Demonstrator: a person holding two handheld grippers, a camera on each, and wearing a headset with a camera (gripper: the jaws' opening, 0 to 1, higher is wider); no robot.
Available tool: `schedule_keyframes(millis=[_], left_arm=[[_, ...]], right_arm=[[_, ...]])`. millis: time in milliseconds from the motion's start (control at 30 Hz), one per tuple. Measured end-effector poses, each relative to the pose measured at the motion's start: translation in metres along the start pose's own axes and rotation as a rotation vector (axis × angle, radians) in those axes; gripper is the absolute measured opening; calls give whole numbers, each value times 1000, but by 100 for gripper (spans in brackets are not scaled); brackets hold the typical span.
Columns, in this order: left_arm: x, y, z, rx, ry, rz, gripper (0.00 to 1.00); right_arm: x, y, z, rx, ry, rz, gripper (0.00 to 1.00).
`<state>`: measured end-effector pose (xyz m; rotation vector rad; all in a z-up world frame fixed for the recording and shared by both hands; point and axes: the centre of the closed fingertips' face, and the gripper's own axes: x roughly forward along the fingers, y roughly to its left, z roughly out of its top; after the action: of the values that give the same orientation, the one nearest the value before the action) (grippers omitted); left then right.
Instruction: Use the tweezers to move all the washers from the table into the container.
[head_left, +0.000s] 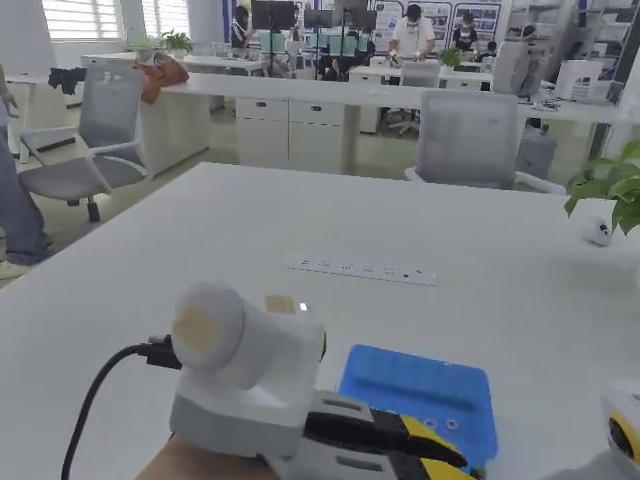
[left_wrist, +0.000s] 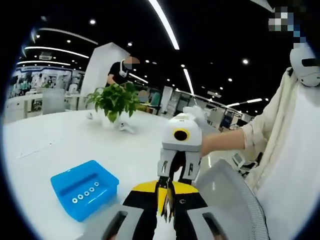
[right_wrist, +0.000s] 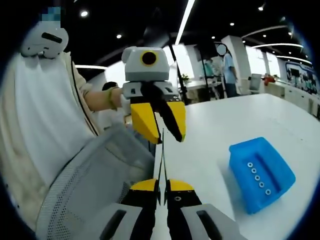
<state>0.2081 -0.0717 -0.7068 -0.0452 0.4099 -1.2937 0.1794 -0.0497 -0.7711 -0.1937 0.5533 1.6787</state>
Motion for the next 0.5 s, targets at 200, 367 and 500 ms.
schedule_keyframes(millis=[200,367,500], left_arm=[[5,-2,-1,15,42,-46,0],[-2,8,-15,105,145,-30,0],[-4,15,-34,180,234,-25,0]], right_arm=[[-5,-6,-5,-15,29,-52,3],[-4,-18,-15,-45,85,-118,4],[-2,-32,-28,-106,169,-184,4]])
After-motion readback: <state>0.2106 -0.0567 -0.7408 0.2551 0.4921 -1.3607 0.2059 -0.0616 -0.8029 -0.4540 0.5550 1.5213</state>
